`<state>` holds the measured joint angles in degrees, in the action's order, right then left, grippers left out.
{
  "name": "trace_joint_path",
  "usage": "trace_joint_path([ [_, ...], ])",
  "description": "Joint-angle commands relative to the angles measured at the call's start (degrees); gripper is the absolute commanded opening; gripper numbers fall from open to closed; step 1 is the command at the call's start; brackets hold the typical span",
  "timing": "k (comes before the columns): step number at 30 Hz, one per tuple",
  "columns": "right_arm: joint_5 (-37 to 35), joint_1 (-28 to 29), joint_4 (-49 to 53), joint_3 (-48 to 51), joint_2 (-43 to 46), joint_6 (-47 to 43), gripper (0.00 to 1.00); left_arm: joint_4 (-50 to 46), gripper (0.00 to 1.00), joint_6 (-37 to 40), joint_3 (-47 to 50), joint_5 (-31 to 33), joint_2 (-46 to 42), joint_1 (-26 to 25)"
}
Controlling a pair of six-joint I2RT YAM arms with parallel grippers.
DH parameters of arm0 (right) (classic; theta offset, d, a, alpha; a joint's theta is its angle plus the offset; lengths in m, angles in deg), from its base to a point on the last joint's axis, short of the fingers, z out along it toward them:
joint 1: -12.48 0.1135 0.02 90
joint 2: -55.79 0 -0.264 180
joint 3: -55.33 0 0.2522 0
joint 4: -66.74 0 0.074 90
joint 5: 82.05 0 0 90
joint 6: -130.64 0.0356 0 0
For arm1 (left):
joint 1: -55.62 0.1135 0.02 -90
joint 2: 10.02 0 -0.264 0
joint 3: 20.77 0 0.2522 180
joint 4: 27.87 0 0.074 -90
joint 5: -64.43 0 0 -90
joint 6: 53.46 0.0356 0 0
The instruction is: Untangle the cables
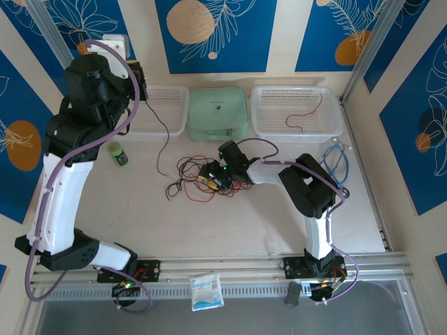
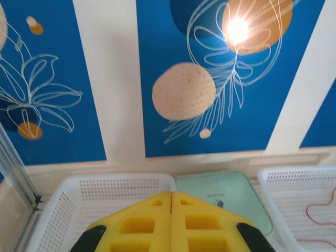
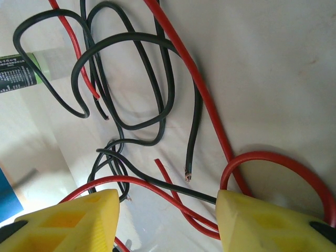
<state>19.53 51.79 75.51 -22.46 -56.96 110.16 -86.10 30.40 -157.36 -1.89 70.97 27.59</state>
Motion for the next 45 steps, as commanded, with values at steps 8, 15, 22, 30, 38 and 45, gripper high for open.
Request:
trace_joint_path([
  [8,-1.42,1.25,8.6,0.37,-0.01,-4.19,0.54,26.78,0.05,16.28,5.05,9.82,1.08,0.21],
  [15,-2.98,3.35,14.49,-0.83,5.73,-8.96,0.57,44.57,0.08,27.41,4.86,10.23,5.24,1.0],
  [22,-5.79,4.19,18.74,0.28,11.25,-11.96,0.59,57.85,0.08,33.54,3.85,8.25,11.55,4.44],
  [30,-7.05,5.09,22.78,1.63,16.39,-15.63,0.6,58.97,0.07,32.35,-8.55,6.99,25.74,9.97],
  [38,-11.25,10.24,31.16,-3.69,16.73,-24.86,0.6,58.99,0.06,27.67,-6.45,8.28,32.41,13.84],
  [45,-12.95,12.87,35.46,-9.22,12.41,-29.16,0.59,58.29,0.06,15.65,11.73,9.05,32.85,16.53],
])
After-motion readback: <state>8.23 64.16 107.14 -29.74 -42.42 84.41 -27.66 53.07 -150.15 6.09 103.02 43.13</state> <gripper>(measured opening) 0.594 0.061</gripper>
